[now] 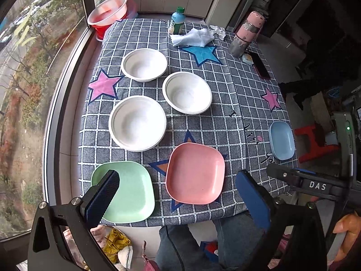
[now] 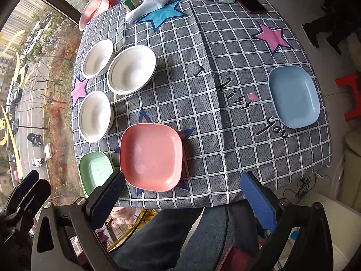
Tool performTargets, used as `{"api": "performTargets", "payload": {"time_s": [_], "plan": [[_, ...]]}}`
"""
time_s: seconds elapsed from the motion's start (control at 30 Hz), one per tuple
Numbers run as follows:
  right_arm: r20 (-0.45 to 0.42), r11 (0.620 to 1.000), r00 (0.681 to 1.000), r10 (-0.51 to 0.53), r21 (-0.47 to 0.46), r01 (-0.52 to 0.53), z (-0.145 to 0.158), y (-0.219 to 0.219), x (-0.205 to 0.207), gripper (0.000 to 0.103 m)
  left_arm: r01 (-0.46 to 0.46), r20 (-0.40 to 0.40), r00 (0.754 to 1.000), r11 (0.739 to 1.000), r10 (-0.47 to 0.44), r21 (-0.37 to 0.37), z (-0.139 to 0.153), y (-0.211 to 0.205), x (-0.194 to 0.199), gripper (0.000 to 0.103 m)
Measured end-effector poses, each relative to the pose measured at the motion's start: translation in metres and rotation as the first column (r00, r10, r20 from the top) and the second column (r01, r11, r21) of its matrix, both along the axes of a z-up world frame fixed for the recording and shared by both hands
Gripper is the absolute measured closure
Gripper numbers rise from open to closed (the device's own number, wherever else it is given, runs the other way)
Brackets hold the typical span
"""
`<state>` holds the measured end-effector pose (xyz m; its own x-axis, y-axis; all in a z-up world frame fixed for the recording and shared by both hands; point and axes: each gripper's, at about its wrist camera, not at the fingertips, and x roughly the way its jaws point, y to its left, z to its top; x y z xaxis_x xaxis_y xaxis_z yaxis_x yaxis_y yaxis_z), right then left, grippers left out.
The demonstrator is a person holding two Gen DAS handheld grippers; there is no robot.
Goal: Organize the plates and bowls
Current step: 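Move the right tool toward the pink square plate, then grasp the pink square plate rim with the right tool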
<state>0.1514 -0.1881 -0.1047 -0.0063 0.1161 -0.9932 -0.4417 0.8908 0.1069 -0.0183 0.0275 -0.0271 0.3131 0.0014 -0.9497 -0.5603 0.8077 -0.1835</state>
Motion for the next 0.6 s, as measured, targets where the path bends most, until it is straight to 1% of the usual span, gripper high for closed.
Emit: {"api": "performTargets", "payload": {"time_s": [0.03,0.1,0.17,0.23,0.27,0.3,0.37,0.43,0.47,0.53,0.6], "plan": [[0.009,1.000,1.000,-0.002,0.002,0.002,0.002,-0.001,0.001,0.000,-0.007,-0.002,1.000,1.000,0.007,0.006,-0.002,0.003,-0.002,0.000],[0.010,1.000,1.000,0.008,-0.024,-0.008,0.002,0.000,0.001,0.000,-0.016,-0.008,1.000,1.000,0.016,0.019,-0.012,0.009,-0.004,0.000],[-0.011,0.999,1.000,0.023,-0.022,-0.024,-0.009,0.002,0.001,0.000,-0.022,-0.022,1.000,0.999,0.022,0.030,-0.029,0.015,-0.004,0.000],[-0.040,0.997,0.999,0.034,-0.065,-0.037,-0.024,0.004,-0.002,0.000,-0.022,-0.071,0.997,0.999,0.024,0.025,-0.044,0.016,-0.005,0.000],[-0.039,0.996,0.999,0.036,-0.076,-0.039,-0.031,0.003,-0.003,0.000,-0.021,-0.087,0.996,0.999,0.024,0.026,-0.049,0.016,-0.005,0.000],[-0.057,0.996,0.998,0.036,-0.082,-0.041,-0.038,0.004,-0.003,0.000,-0.017,-0.114,0.993,0.999,0.021,0.029,-0.052,0.015,-0.006,0.000],[-0.075,0.996,0.997,0.032,-0.082,-0.038,-0.046,0.004,-0.003,0.000,0.002,-0.120,0.993,1.000,0.000,0.023,-0.057,0.014,-0.004,0.000],[-0.085,0.996,0.996,0.035,-0.075,-0.042,-0.052,0.006,-0.001,0.000,0.034,-0.136,0.990,0.999,-0.029,0.034,-0.062,0.011,0.001,0.000],[-0.079,0.995,0.996,0.045,-0.088,-0.052,-0.056,0.008,0.001,0.000,0.052,-0.143,0.989,0.997,-0.044,0.053,-0.066,0.010,0.003,0.000],[-0.083,0.988,0.994,0.072,-0.133,-0.082,-0.069,0.013,0.003,0.000,0.084,-0.182,0.981,0.993,-0.068,0.078,-0.080,0.012,0.010,0.000],[-0.087,0.979,0.993,0.082,-0.178,-0.096,-0.085,0.015,0.006,0.000,0.110,-0.217,0.972,0.992,-0.093,0.067,-0.096,0.011,0.015,0.000]]}}
